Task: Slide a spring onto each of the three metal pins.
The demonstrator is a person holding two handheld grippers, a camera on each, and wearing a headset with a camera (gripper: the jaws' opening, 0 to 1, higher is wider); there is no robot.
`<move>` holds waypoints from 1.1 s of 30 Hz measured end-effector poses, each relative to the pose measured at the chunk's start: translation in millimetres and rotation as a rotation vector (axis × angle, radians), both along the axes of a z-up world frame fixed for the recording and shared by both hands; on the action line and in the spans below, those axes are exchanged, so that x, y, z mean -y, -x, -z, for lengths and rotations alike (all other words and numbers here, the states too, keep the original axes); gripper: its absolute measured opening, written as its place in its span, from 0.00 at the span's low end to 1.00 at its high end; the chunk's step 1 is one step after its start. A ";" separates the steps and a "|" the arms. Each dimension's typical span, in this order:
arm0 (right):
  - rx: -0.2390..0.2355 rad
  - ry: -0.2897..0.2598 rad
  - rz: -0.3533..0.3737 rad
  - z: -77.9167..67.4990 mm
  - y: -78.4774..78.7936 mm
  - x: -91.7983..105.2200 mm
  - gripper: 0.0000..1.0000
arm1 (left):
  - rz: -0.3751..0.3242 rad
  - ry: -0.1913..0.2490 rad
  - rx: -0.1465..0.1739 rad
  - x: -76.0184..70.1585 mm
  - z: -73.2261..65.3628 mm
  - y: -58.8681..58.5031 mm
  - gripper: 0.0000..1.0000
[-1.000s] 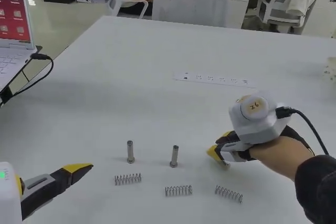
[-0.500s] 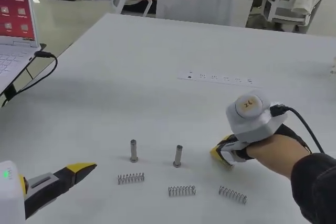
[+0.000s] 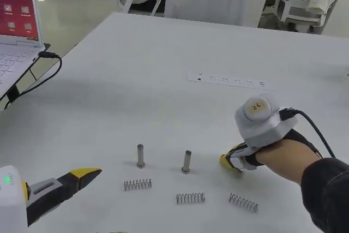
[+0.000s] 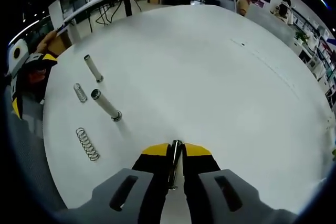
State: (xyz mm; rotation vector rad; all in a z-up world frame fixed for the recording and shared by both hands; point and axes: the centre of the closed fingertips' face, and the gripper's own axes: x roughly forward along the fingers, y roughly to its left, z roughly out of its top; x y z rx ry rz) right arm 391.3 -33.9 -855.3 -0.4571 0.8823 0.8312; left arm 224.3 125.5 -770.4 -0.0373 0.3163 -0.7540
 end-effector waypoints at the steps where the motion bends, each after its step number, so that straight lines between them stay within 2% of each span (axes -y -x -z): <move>1: -0.001 -0.003 0.003 0.2 0.1 -0.2 0.07 | 0.000 0.000 0.000 0.0 0.0 0.0 0.81; 11: 0.008 0.009 0.009 -1.1 3.4 -0.6 0.06 | -0.001 -0.003 0.005 -0.4 -1.0 0.3 0.80; 25: 0.061 -0.040 0.027 -30.5 5.8 3.0 0.06 | 0.010 -0.008 0.013 1.1 -2.2 1.2 0.80; 33: 0.076 -0.056 0.039 -39.0 10.2 6.1 0.06 | 0.016 -0.016 0.018 2.1 -2.7 2.3 0.80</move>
